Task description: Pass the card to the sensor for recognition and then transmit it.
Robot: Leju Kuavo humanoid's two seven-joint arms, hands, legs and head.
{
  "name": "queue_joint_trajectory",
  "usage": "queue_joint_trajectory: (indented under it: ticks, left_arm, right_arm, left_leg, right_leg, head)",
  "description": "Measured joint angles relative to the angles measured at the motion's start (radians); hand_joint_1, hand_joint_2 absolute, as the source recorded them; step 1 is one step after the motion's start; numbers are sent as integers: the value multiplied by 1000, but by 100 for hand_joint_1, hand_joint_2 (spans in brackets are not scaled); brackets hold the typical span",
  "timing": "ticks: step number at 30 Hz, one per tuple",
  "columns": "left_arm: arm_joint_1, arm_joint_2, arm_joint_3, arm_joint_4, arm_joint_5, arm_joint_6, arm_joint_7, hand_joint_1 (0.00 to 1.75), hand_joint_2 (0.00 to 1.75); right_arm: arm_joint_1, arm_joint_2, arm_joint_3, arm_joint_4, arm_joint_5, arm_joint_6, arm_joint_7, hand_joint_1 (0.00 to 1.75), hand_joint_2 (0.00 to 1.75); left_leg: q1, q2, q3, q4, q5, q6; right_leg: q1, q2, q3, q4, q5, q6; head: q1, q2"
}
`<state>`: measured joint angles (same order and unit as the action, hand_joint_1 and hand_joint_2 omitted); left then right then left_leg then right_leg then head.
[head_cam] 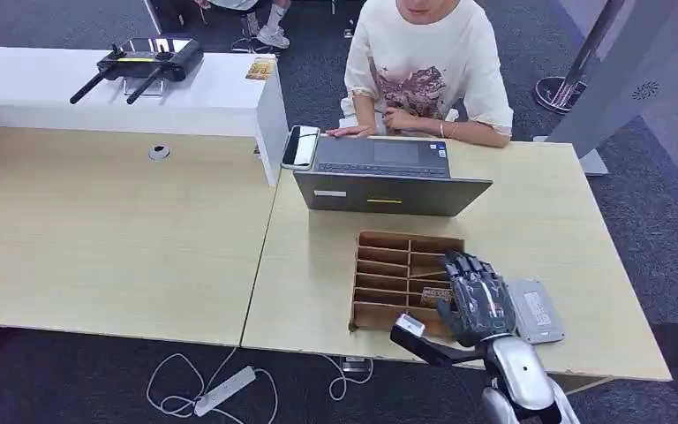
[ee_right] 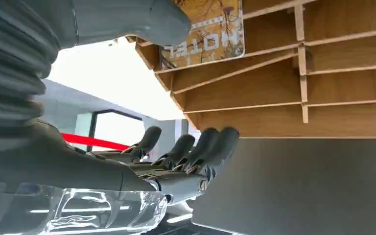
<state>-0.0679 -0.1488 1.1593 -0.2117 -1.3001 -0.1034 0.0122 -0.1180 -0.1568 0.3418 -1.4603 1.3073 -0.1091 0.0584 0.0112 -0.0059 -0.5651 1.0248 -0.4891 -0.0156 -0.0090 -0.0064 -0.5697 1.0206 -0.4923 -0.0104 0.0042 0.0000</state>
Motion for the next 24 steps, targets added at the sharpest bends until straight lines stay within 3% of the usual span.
queue_joint_trajectory:
  ticks: [9, 24]
  left_arm:
    - [1, 0, -1, 0, 0, 0, -1, 0, 0]
    - [0, -2, -4, 0, -8, -3, 8, 0, 0]
  right_arm:
    - [1, 0, 0, 9, 2, -3, 4, 99, 175]
    - [3, 0, 0, 8, 0, 0, 0, 103, 175]
  left_leg:
    - [0, 0, 0, 0, 0, 0]
    - [0, 0, 0, 0, 0, 0]
  right_leg:
    - [0, 0, 0, 0, 0, 0]
    - [0, 0, 0, 0, 0, 0]
  head:
    - [0, 0]
    - [0, 0]
